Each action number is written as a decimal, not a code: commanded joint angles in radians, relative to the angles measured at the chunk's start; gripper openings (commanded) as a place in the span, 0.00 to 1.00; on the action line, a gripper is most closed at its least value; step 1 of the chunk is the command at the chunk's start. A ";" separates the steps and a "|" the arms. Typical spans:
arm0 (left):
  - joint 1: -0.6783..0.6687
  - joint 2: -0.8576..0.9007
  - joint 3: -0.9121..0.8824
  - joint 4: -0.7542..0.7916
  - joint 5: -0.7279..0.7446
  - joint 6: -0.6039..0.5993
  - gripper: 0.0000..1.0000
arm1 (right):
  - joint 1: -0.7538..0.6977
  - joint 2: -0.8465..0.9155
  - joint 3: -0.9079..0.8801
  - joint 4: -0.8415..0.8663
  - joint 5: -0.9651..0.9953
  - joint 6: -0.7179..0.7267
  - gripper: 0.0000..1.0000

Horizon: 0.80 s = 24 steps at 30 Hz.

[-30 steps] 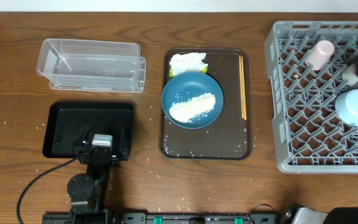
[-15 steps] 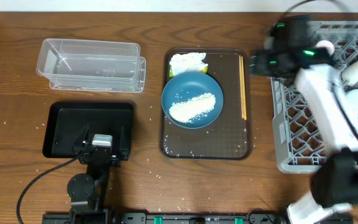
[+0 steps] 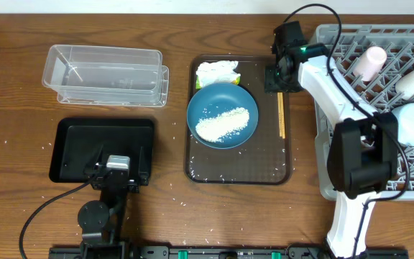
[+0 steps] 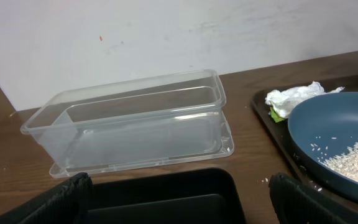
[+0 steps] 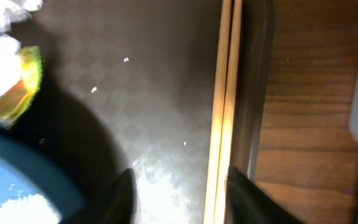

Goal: Sort waste into correct bins and load items into the dishwasher rack
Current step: 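Move the right gripper to the tray and grasp a wooden chopstick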

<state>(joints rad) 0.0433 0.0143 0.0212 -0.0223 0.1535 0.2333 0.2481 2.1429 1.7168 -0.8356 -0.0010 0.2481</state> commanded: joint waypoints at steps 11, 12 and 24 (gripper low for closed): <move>0.001 -0.002 -0.017 -0.033 0.014 0.002 0.93 | 0.013 0.096 0.018 0.009 0.058 0.028 0.33; 0.001 -0.002 -0.017 -0.033 0.014 0.002 0.93 | 0.013 0.099 0.018 0.009 0.057 0.028 0.32; 0.001 -0.002 -0.017 -0.033 0.014 0.002 0.93 | 0.015 0.143 0.008 0.003 0.057 0.028 0.32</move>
<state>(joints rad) 0.0433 0.0143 0.0212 -0.0227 0.1535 0.2333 0.2527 2.2570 1.7176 -0.8295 0.0422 0.2626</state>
